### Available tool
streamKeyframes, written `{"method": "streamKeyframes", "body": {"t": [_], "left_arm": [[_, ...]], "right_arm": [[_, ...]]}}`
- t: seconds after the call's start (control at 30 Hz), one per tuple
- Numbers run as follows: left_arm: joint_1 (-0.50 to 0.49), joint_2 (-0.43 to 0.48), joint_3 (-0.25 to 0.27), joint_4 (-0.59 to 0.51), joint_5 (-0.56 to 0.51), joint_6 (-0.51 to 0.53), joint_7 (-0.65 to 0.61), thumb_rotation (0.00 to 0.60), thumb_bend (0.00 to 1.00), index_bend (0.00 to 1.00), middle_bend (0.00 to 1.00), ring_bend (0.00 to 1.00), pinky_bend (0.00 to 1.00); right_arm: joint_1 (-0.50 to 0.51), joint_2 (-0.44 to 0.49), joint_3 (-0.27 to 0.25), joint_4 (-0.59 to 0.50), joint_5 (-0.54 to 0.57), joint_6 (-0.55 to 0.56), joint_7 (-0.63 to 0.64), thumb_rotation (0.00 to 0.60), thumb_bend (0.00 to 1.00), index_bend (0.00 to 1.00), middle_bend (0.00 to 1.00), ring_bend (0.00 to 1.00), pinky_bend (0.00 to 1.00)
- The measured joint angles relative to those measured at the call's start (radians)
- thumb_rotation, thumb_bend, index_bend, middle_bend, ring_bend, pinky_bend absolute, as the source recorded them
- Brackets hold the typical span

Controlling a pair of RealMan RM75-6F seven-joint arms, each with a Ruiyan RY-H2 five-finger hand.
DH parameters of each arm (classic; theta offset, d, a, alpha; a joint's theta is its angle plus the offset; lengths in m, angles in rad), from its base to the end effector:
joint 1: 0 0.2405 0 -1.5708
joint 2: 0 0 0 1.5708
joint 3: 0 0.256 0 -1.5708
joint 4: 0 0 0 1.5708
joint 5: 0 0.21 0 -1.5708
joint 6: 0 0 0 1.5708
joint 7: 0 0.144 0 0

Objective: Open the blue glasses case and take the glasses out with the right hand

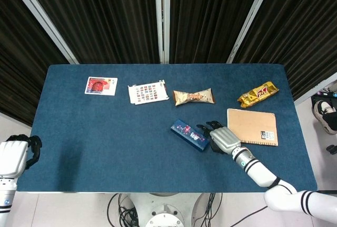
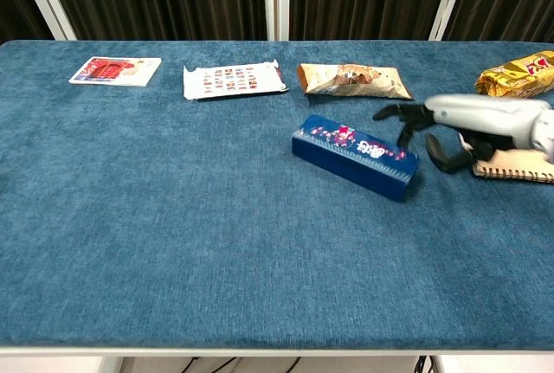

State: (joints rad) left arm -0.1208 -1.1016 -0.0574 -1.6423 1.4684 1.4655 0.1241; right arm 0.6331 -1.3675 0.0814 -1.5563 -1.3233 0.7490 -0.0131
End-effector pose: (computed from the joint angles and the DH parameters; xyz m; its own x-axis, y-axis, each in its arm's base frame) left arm -0.3041 0.1932 0.1620 0.4917 0.0000 0.8707 0.8707 -0.0137 -0.4917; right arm -0.2034 -0.2985 -0.0020 0.3842 -0.5309 0.7554 -0.9066 -0.3717 0.1998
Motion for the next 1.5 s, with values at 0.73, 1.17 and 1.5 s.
{"method": "streamKeyframes", "body": {"t": [0.73, 1.17, 1.5], "left_arm": [[0.001, 0.003, 0.000, 0.000, 0.000, 0.000, -0.014, 0.600, 0.58, 0.67, 0.64, 0.45, 0.45], [0.001, 0.004, -0.001, -0.001, -0.003, -0.001, -0.013, 0.600, 0.58, 0.67, 0.64, 0.45, 0.45], [0.001, 0.005, -0.001, -0.001, -0.002, 0.000, -0.018, 0.600, 0.58, 0.66, 0.64, 0.45, 0.44]], "right_arm": [[0.048, -0.108, -0.010, -0.046, -0.199, 0.110, 0.020, 0.600, 0.33, 0.01, 0.24, 0.00, 0.00], [0.174, -0.117, 0.053, 0.103, -0.123, -0.030, 0.051, 0.600, 0.30, 0.09, 0.22, 0.00, 0.00], [0.222, -0.179, 0.055, 0.171, -0.091, -0.050, 0.049, 0.600, 0.34, 0.14, 0.24, 0.00, 0.00]]}}
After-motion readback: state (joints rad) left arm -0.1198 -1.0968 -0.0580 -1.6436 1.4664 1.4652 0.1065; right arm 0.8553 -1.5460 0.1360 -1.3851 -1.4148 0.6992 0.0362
